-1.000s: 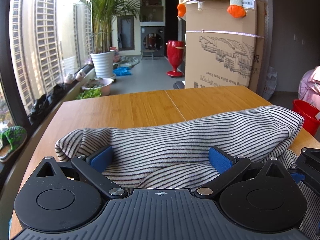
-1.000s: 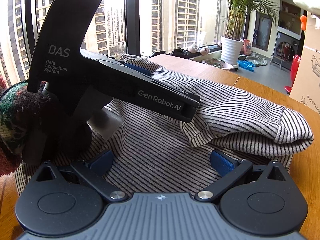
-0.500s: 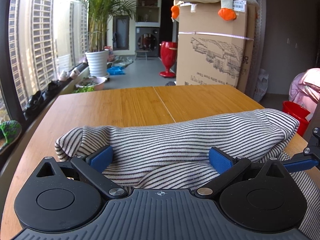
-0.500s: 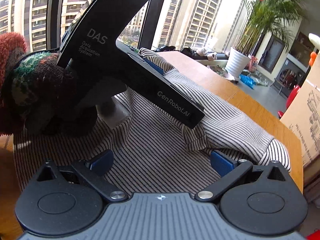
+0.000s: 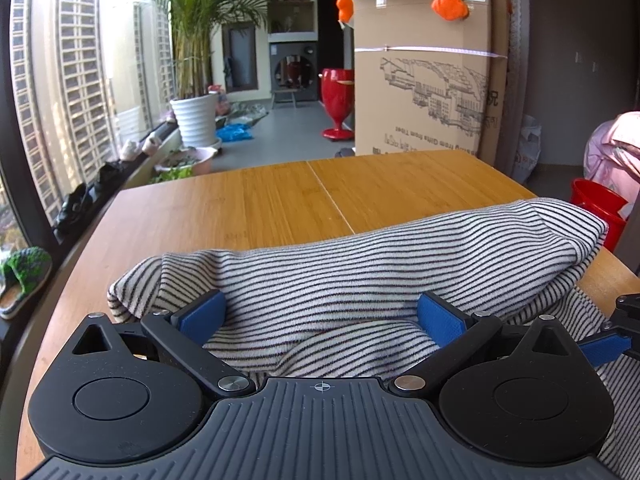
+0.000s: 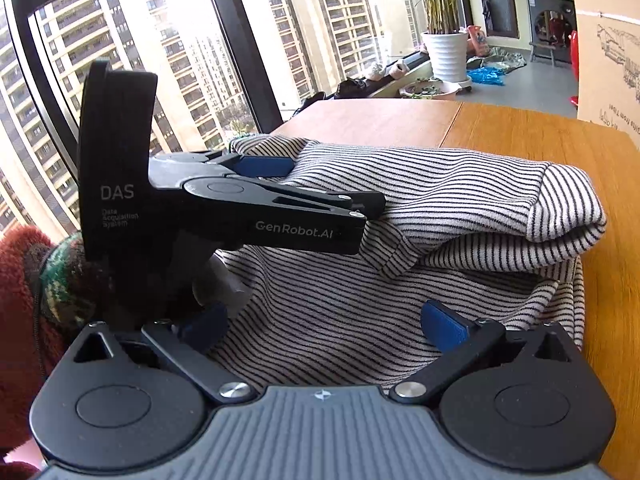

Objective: Fold clothes

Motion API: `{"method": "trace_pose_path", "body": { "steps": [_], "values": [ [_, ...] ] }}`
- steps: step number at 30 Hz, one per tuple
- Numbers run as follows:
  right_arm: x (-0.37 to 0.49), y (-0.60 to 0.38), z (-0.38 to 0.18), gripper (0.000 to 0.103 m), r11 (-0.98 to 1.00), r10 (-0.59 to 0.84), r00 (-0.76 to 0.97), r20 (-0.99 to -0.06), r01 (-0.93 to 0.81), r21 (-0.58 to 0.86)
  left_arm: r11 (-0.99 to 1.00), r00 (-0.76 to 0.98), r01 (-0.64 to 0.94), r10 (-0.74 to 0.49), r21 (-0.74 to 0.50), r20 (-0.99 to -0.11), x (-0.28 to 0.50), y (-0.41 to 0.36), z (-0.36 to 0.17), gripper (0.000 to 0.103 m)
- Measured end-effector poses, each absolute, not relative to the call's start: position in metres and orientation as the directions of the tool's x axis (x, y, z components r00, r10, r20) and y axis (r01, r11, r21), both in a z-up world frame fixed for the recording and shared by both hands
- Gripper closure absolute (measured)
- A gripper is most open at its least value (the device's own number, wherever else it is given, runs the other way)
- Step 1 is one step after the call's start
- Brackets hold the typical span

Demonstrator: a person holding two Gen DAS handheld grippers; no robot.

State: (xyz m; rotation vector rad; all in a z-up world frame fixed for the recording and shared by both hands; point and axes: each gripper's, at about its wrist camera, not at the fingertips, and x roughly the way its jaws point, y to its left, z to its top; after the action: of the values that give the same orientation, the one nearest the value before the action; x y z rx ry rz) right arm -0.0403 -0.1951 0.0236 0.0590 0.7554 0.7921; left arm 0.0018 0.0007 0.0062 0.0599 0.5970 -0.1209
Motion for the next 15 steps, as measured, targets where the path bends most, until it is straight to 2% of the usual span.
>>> {"method": "trace_pose_path", "body": {
  "steps": [2,6,8,11,14,15],
  "values": [
    [-0.053,-0.222,0.035,0.0,0.719,0.684,0.536,-0.494,-0.609,0.335,0.991,0.823,0.131,-0.102,0.012,-0.558,-0.001,0.002,0.006,0.0],
    [-0.065,-0.27,0.061,0.0,0.828,0.548,0.804,-0.232,-0.48,0.291,0.992,0.827,0.125,-0.109,-0.009,-0.551,-0.006,0.003,0.007,0.0],
    [-0.05,-0.288,0.073,0.0,0.837,0.491,0.851,-0.183,-0.403,0.37,0.992,0.829,0.121,-0.112,-0.019,-0.548,-0.009,0.002,0.007,0.0],
    [-0.012,-0.3,0.079,0.0,0.778,0.529,0.819,-0.221,-0.364,0.512,0.993,0.831,0.115,-0.115,-0.035,-0.543,-0.013,0.001,0.008,0.0],
    [0.009,-0.275,0.073,0.004,0.757,0.604,0.753,-0.262,-0.438,0.485,0.993,0.834,0.109,-0.119,-0.05,-0.539,-0.017,0.0,0.008,0.0],
    [0.016,-0.262,0.067,0.011,0.752,0.629,0.715,-0.305,-0.459,0.473,0.993,0.835,0.107,-0.12,-0.055,-0.538,-0.019,-0.001,0.009,0.0]
  ]
}}
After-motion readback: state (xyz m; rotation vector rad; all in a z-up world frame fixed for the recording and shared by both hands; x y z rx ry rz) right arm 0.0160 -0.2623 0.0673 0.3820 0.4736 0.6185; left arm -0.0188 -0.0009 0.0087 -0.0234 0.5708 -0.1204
